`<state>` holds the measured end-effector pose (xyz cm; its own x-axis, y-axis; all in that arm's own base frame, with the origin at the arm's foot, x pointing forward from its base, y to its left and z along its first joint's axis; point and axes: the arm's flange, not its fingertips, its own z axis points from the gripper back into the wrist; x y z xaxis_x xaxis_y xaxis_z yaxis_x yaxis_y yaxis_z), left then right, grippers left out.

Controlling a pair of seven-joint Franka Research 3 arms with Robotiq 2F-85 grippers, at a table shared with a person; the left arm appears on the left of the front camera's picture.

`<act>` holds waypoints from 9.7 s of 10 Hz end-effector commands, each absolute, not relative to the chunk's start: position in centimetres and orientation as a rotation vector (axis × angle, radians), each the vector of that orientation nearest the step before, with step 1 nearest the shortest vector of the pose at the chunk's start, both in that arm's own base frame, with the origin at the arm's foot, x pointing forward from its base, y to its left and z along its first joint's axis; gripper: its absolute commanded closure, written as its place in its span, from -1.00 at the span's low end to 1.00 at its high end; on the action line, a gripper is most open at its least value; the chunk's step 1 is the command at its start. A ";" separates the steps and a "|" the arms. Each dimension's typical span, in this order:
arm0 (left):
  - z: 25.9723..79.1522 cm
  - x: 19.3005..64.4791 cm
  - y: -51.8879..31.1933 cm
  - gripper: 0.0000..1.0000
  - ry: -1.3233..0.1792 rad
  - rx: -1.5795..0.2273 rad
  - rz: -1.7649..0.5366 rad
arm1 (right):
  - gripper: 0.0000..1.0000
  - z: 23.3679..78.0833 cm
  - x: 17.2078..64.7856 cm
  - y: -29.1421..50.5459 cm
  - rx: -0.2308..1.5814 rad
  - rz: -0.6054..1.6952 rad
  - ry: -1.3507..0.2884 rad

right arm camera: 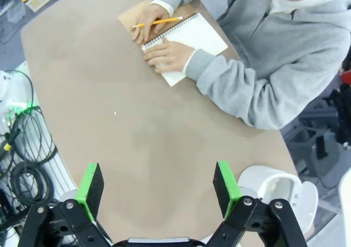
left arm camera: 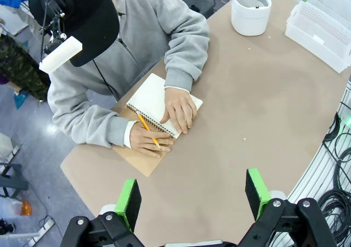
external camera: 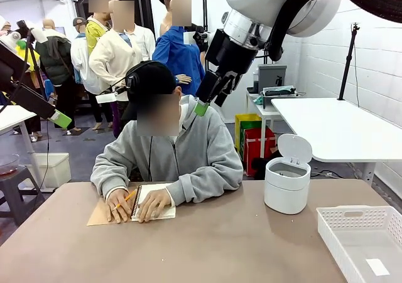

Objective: Sort the paper based on its condition.
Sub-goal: If a person hands you a paper, place it in the Organizing basket , and if it's crumpled, put it in the Trash can.

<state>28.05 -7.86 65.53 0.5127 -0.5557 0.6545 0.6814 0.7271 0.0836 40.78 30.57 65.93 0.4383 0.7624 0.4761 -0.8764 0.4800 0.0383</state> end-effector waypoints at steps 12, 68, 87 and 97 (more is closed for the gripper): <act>65.5 28.0 -7.8 -1.00 -0.716 -0.200 -0.749 | -1.00 66.0 40.8 30.7 0.293 1.035 -0.417; 65.5 28.0 -7.8 -1.00 -0.716 -0.200 -0.749 | -1.00 63.5 46.7 25.0 0.521 0.449 -0.244; 65.5 28.0 -7.8 -1.00 -0.716 -0.200 -0.749 | -1.00 44.8 51.6 20.5 0.810 -0.261 0.124; 65.5 28.0 -7.8 -1.00 -0.716 -0.200 -0.749 | -0.34 39.4 52.3 19.7 0.943 -0.391 0.241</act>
